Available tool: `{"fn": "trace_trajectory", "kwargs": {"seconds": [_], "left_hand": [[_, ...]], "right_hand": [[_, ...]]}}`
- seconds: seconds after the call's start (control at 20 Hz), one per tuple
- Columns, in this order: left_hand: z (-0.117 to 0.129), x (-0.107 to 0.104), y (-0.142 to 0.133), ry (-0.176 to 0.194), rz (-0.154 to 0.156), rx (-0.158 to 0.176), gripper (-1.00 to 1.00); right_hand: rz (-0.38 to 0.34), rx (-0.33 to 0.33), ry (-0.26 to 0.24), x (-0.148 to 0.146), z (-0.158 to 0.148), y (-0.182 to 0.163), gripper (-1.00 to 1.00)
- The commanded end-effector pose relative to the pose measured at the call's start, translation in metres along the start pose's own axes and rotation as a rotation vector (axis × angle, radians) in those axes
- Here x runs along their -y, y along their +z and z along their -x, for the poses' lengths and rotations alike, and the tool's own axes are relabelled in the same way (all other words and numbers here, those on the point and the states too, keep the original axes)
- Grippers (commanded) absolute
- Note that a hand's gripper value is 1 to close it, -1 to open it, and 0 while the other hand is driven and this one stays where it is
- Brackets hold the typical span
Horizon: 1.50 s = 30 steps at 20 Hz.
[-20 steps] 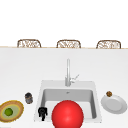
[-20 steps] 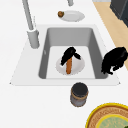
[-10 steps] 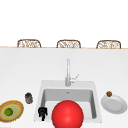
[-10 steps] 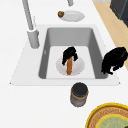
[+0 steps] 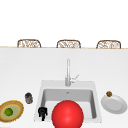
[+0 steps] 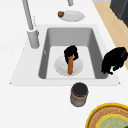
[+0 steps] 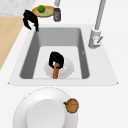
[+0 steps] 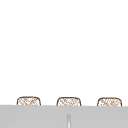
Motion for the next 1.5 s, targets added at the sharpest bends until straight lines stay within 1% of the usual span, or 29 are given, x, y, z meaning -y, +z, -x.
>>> {"fn": "trace_trajectory", "kwargs": {"seconds": [0.0, 0.2, 0.75, 0.85, 0.9, 0.95, 1.0, 1.05, 1.1, 1.15, 1.2, 1.25, 1.35, 1.45], "left_hand": [[0.0, 0.0, 0.0, 0.0, 0.0, 0.0, 0.0], [0.0, 0.0, 0.0, 0.0, 0.0, 0.0, 0.0], [0.0, 0.0, 0.0, 0.0, 0.0, 0.0, 0.0], [0.0, 0.0, 0.0, 0.0, 0.0, 0.0, 0.0], [0.0, 0.0, 0.0, 0.0, 0.0, 0.0, 0.0], [0.0, 0.0, 0.0, 0.0, 0.0, 0.0, 0.0], [0.0, 0.0, 0.0, 0.0, 0.0, 0.0, 0.0], [0.0, 0.0, 0.0, 0.0, 0.0, 0.0, 0.0], [0.0, 0.0, 0.0, 0.0, 0.0, 0.0, 0.0], [0.0, 0.0, 0.0, 0.0, 0.0, 0.0, 0.0], [0.0, 0.0, 0.0, 0.0, 0.0, 0.0, 0.0], [0.0, 0.0, 0.0, 0.0, 0.0, 0.0, 0.0], [0.0, 0.0, 0.0, 0.0, 0.0, 0.0, 0.0], [0.0, 0.0, 0.0, 0.0, 0.0, 0.0, 0.0]], "right_hand": [[0.0, 0.001, -0.01, 0.008, 0.005, -0.001, 1.0], [-0.007, 0.005, -0.02, 0.024, 0.006, 0.007, 1.0], [-0.017, 0.015, -0.03, 0.077, 0.027, 0.032, 1.0], [-0.021, 0.019, -0.034, 0.08, 0.028, 0.03, 1.0], [-0.014, 0.014, -0.045, 0.076, 0.026, 0.03, 1.0], [-0.006, 0.018, -0.051, 0.072, 0.026, 0.034, -1.0], [-0.002, 0.013, -0.054, 0.069, 0.021, 0.041, -1.0], [0.012, 0.016, -0.034, 0.057, 0.014, 0.05, -1.0], [0.054, 0.01, -0.039, 0.048, 0.008, 0.051, -1.0], [0.068, 0.006, -0.039, 0.049, 0.01, 0.048, -1.0], [0.069, 0.02, -0.014, 0.04, 0.002, 0.037, -1.0], [0.102, 0.062, -0.009, 0.033, 0.009, 0.041, -1.0], [0.102, 0.066, 0.024, 0.017, 0.011, 0.034, -1.0], [0.127, 0.077, 0.03, 0.005, 0.009, 0.026, -1.0]]}}
